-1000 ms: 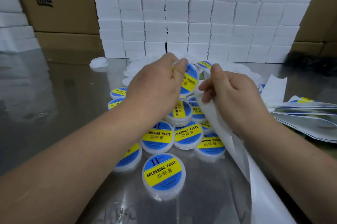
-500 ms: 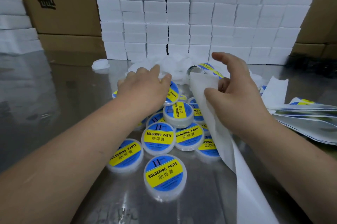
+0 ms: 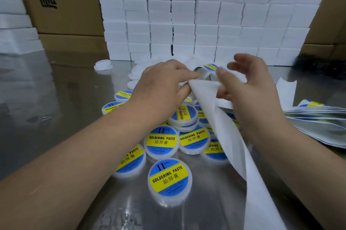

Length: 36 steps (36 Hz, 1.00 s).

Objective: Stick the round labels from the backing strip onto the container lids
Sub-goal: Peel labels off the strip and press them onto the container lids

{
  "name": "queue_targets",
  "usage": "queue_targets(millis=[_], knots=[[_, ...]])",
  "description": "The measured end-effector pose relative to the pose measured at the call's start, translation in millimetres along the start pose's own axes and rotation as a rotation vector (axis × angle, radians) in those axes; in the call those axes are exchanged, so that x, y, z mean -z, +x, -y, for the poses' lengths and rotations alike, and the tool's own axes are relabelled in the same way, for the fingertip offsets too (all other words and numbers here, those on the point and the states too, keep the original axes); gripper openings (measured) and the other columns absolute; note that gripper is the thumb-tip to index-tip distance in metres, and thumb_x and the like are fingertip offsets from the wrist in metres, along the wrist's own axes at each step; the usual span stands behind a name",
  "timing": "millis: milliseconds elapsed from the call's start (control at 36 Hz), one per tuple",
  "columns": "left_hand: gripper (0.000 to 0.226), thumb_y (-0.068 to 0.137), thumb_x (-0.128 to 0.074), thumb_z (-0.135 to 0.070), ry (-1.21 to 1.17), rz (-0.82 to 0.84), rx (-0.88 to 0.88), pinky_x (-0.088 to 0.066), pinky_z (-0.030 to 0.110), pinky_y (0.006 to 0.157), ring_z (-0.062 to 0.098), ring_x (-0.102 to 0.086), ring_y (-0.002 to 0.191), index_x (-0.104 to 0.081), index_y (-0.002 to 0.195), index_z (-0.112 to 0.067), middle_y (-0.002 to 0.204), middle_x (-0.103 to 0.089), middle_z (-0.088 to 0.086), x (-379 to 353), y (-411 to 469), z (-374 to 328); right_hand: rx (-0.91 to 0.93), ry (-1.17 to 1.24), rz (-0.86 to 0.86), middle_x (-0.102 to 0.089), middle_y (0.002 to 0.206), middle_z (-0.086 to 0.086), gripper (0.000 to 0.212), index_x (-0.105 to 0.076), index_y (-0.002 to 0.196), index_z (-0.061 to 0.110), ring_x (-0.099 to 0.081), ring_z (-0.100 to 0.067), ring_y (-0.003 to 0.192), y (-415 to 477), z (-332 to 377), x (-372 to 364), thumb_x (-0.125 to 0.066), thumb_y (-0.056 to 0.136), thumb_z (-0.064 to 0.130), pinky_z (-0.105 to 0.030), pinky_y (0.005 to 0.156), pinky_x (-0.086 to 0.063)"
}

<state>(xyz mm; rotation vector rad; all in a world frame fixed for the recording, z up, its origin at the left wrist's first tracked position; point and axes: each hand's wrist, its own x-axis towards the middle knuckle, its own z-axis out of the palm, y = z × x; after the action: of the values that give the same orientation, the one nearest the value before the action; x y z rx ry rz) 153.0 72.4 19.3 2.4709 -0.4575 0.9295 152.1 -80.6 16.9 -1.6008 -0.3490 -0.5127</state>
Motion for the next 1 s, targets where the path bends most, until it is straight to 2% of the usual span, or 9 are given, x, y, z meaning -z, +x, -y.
queue_targets(millis=[56, 194, 306, 472, 611, 667, 750, 861, 1000], knots=[[0.027, 0.089, -0.056, -0.017, -0.045, -0.038, 0.027, -0.035, 0.026, 0.088, 0.016, -0.052, 0.106, -0.067, 0.113, -0.025, 0.115, -0.061, -0.001, 0.4, -0.4, -0.4, -0.105, 0.007, -0.089, -0.057, 0.063, 0.017, 0.013, -0.05, 0.08, 0.022, -0.049, -0.003, 0.039, 7.0, 1.7, 4.1, -0.055, 0.089, 0.031, -0.034, 0.062, -0.053], [0.03, 0.091, -0.053, -0.016, -0.111, -0.082, 0.032, -0.035, 0.021, 0.081, 0.011, -0.052, 0.103, -0.065, 0.116, -0.026, 0.115, -0.06, -0.003, 1.9, -1.1, -3.3, -0.425, 0.044, 0.053, -0.055, 0.043, 0.0, 0.055, -0.055, 0.059, 0.008, -0.044, -0.013, 0.03, 13.7, 6.6, 5.9, -0.035, 0.096, 0.044, -0.015, 0.034, -0.039], [0.03, 0.089, -0.055, -0.011, -0.111, -0.074, -0.06, -0.034, 0.019, 0.082, 0.01, -0.05, 0.103, -0.066, 0.115, -0.022, 0.115, -0.061, 0.0, 4.4, -2.3, -8.5, -0.542, 0.156, 0.231, -0.066, 0.068, -0.007, 0.059, -0.068, 0.094, 0.002, -0.057, -0.017, 0.052, 10.2, 2.3, 0.0, -0.035, 0.094, 0.051, -0.02, 0.047, -0.044], [0.033, 0.088, -0.054, -0.005, -0.046, 0.098, -0.195, -0.035, 0.024, 0.087, 0.023, -0.052, 0.11, -0.064, 0.117, -0.018, 0.127, -0.055, 0.006, 3.5, -3.7, -10.7, -0.546, 0.487, 0.29, -0.065, 0.102, -0.017, 0.036, -0.057, 0.117, -0.002, -0.063, -0.023, 0.08, 9.8, 6.3, 6.7, -0.046, 0.093, 0.022, -0.026, 0.064, -0.05], [0.047, 0.088, -0.047, 0.001, -0.022, 0.296, -0.213, -0.025, 0.022, 0.103, 0.018, -0.035, 0.129, -0.055, 0.127, -0.024, 0.143, -0.041, -0.003, -1.2, -1.6, -10.4, -0.465, 0.437, 0.313, -0.065, 0.073, -0.01, 0.022, -0.064, 0.093, 0.005, -0.061, -0.017, 0.056, 9.5, 3.7, 4.0, -0.047, 0.083, -0.005, -0.019, 0.049, -0.048], [0.052, 0.083, -0.047, 0.003, -0.141, 0.322, -0.119, -0.025, 0.01, 0.1, 0.004, -0.038, 0.124, -0.055, 0.126, -0.025, 0.139, -0.044, -0.009, -0.1, -1.5, -11.3, -0.458, 0.453, 0.251, -0.066, 0.076, -0.011, 0.028, -0.065, 0.094, 0.006, -0.062, -0.017, 0.057, 12.5, 0.7, 5.5, -0.044, 0.083, -0.009, -0.019, 0.049, -0.049], [0.041, 0.083, -0.046, 0.001, -0.543, 0.116, 0.184, -0.037, -0.002, 0.062, -0.011, -0.054, 0.07, -0.065, 0.101, -0.03, 0.1, -0.06, -0.023, 9.6, 3.8, -16.5, -0.379, 0.321, 0.047, -0.07, 0.076, -0.003, 0.036, -0.066, 0.087, 0.017, -0.064, -0.017, 0.063, 16.2, -5.5, 9.8, -0.043, 0.083, -0.01, -0.024, 0.055, -0.053], [0.027, 0.088, -0.044, -0.007, -0.611, -0.114, 0.459, -0.04, 0.007, 0.056, 0.001, -0.055, 0.072, -0.062, 0.079, -0.026, 0.084, -0.063, -0.014, 17.3, 29.0, -3.1, -0.252, 0.066, -0.139, -0.065, 0.068, 0.007, 0.035, -0.068, 0.083, 0.023, -0.056, -0.013, 0.061, 20.9, -9.1, 18.5, -0.046, 0.079, -0.004, -0.019, 0.052, -0.043], [0.019, 0.088, -0.048, -0.023, -0.54, 0.194, 0.629, -0.038, 0.017, 0.049, 0.01, -0.053, 0.059, -0.063, 0.077, -0.021, 0.061, -0.067, -0.01, 10.1, 35.6, -1.5, -0.176, 0.027, -0.135, -0.065, 0.075, 0.009, 0.033, -0.068, 0.068, 0.027, -0.053, -0.009, 0.065, 17.0, -9.4, 14.6, -0.052, 0.081, 0.002, -0.02, 0.058, -0.041]])
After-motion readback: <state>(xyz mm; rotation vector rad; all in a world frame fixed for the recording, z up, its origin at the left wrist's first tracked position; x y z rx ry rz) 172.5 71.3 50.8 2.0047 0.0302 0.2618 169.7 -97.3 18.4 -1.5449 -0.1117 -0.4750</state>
